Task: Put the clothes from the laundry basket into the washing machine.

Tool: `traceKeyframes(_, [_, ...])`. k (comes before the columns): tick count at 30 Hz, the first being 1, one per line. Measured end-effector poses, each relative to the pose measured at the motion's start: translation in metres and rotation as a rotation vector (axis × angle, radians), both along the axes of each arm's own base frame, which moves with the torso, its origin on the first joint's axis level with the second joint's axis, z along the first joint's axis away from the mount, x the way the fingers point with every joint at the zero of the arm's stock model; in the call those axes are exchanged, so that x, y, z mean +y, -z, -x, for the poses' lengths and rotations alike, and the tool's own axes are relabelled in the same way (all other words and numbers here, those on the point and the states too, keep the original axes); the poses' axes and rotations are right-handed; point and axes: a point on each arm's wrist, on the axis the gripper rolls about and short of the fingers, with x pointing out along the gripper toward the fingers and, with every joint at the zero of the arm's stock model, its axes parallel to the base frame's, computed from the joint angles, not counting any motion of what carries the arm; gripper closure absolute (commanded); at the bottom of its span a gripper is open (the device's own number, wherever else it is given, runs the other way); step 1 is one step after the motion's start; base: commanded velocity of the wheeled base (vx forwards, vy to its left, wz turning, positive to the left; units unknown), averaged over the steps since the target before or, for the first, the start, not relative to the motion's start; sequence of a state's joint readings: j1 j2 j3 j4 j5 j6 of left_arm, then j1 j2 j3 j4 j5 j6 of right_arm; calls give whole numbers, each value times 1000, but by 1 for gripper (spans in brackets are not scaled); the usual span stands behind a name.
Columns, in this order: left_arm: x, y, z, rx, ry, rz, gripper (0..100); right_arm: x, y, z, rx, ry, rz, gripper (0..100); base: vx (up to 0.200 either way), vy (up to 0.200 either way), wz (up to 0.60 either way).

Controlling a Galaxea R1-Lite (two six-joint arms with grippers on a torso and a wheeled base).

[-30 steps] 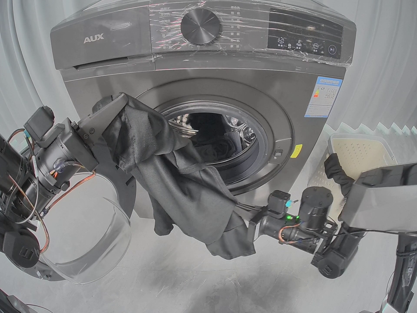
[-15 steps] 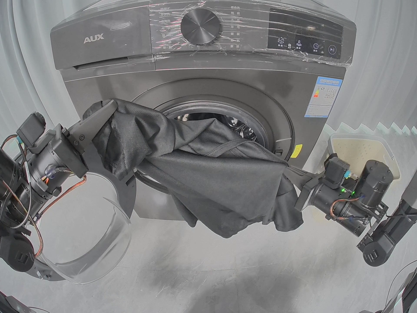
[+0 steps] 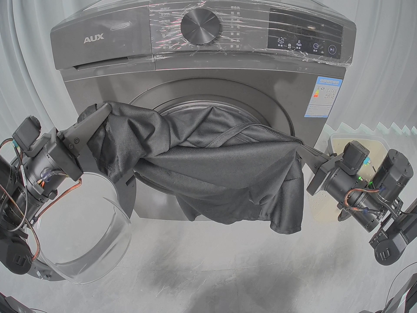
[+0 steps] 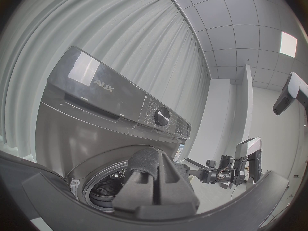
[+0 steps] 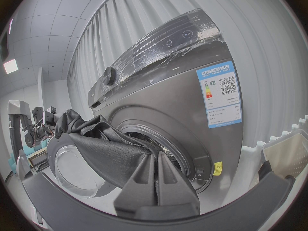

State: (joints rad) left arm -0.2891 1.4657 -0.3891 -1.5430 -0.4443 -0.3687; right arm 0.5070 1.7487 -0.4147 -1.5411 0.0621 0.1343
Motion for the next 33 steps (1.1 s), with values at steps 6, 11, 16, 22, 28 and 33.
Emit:
traceKeyframes(6, [3,-1,-1,-3,-17,0,100,1,2,6,9,-31,6,100,0,0,0])
traceKeyframes(11, [7,-1,-2,-3,-32,0,100,-1,15,25,61,-132,53,100,0,0,0])
traceKeyframes(16, [8,-1,-2,-6,-41,2,100,-3,17,31,68,-150,64,100,0,0,0])
traceKeyframes(22, [9,-2,-3,-7,-45,2,100,-3,10,28,43,-143,46,100,0,0,0])
traceKeyframes(28, [9,-2,-2,-9,-46,2,100,-1,2,20,8,-132,26,100,0,0,0])
traceKeyframes(33, [9,-2,-2,-8,-45,2,100,0,-3,16,-14,-125,14,100,0,0,0])
